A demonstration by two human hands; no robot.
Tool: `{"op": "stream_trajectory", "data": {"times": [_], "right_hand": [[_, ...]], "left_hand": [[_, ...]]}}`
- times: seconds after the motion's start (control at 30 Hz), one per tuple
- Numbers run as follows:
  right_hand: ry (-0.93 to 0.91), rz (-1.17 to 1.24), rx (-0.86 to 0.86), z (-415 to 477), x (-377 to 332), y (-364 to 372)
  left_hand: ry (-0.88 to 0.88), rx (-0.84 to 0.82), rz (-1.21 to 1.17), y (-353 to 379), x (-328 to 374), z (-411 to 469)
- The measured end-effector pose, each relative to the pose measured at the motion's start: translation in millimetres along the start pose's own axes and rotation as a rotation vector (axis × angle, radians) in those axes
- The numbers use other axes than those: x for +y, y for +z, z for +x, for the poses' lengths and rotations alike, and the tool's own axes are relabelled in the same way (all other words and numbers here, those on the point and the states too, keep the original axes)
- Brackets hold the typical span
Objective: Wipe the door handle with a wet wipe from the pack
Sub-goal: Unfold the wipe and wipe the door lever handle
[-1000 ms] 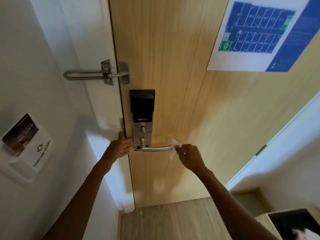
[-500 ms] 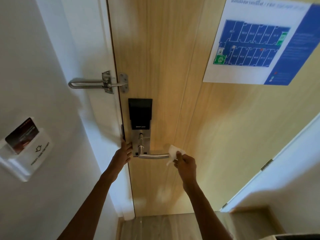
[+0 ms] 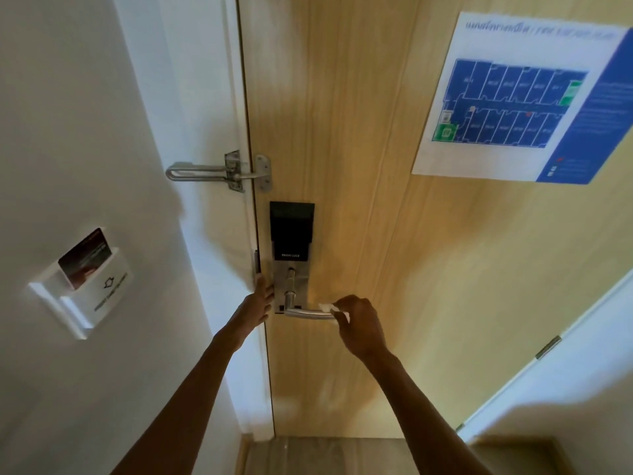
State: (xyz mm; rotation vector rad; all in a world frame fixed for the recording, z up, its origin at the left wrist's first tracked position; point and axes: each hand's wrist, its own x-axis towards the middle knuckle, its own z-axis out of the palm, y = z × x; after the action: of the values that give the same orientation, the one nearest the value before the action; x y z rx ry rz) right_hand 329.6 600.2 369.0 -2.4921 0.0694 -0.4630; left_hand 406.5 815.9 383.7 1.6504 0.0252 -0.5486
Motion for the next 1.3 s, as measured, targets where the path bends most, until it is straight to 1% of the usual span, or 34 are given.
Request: {"op": "stream_trajectory", "data": {"times": [0.07, 0.13, 0.2, 0.27, 0.3, 0.33, 0.43, 0.47, 0.53, 0.6, 0.67, 0.7, 0.73, 0.77, 0.83, 0.87, 0.93, 1.03, 1.1, 1.13, 1.23, 1.27, 1.3], "right_hand": [[-0.107, -0.057, -0.057, -11, 10, 0], [-0.119, -0.001, -0.069, -11, 15, -7], [0.024, 0.146, 0.05, 0, 14, -14], [0.174, 0.217, 0.199, 13, 6, -18], [0.166, 0.224, 0.232, 15, 1, -16], [0.101, 0.201, 0.222, 14, -5, -12], [-0.135, -0.069, -0.024, -8, -9, 12], [-0.176, -0.12, -0.052, -16, -5, 15], [-0.206, -0.099, -0.023, -19, 4, 9], [-0.15, -0.023, 0.069, -9, 9, -3], [-0.037, 0.045, 0.189, 4, 8, -13], [-0.004, 0.064, 0.2, 9, 5, -12], [0.0, 0.068, 0.163, 11, -2, -8], [-0.022, 0.054, 0.085, 9, -11, -2], [-0.12, -0.02, -0.069, -2, -23, 15], [-0.175, -0.065, -0.091, -8, -25, 20], [-0.235, -0.113, -0.057, -12, -21, 16], [-0.191, -0.156, 0.005, -5, -8, -3], [-0.207, -0.156, 0.052, -1, -3, -8], [-0.244, -0.17, 0.018, -1, -3, -7], [-0.403, -0.332, -0.274, -9, 3, -2], [-0.435, -0.393, -0.332, -10, 11, -5], [-0.445, -0.425, -0.352, -10, 20, -12]], "left_hand": [[0.001, -0.013, 0.007, -1, -2, 1], [0.012, -0.018, 0.01, -1, -3, 1], [0.021, -0.037, 0.024, -1, -4, -1], [0.023, -0.043, 0.04, -2, -4, -2], [0.022, -0.041, 0.04, -2, -3, -2], [0.02, -0.04, 0.029, -3, -2, -1], [0.009, -0.064, 0.011, -4, -2, 2], [0.006, -0.072, 0.023, -5, -2, 1], [0.018, -0.082, 0.054, -5, 1, -3], [0.03, -0.096, 0.057, -3, 2, -8], [0.043, -0.077, 0.041, -1, 0, -8], [0.05, -0.07, 0.036, -1, -1, -7], [0.053, -0.074, 0.033, -2, -2, -6], [0.052, -0.079, 0.033, -3, -3, -6], [0.055, -0.09, 0.033, -5, -5, -5], [0.054, -0.097, 0.035, -7, -6, -4], [0.048, -0.112, 0.043, -10, -5, 0], [0.026, -0.119, 0.037, -11, -5, 4], [0.036, -0.122, 0.064, -10, -5, 3], [0.043, -0.119, 0.077, -9, -6, 2], [0.046, -0.074, 0.081, -5, -7, -1], [0.044, -0.049, 0.075, -5, -7, -2], [0.047, -0.04, 0.071, -5, -6, -5]]}}
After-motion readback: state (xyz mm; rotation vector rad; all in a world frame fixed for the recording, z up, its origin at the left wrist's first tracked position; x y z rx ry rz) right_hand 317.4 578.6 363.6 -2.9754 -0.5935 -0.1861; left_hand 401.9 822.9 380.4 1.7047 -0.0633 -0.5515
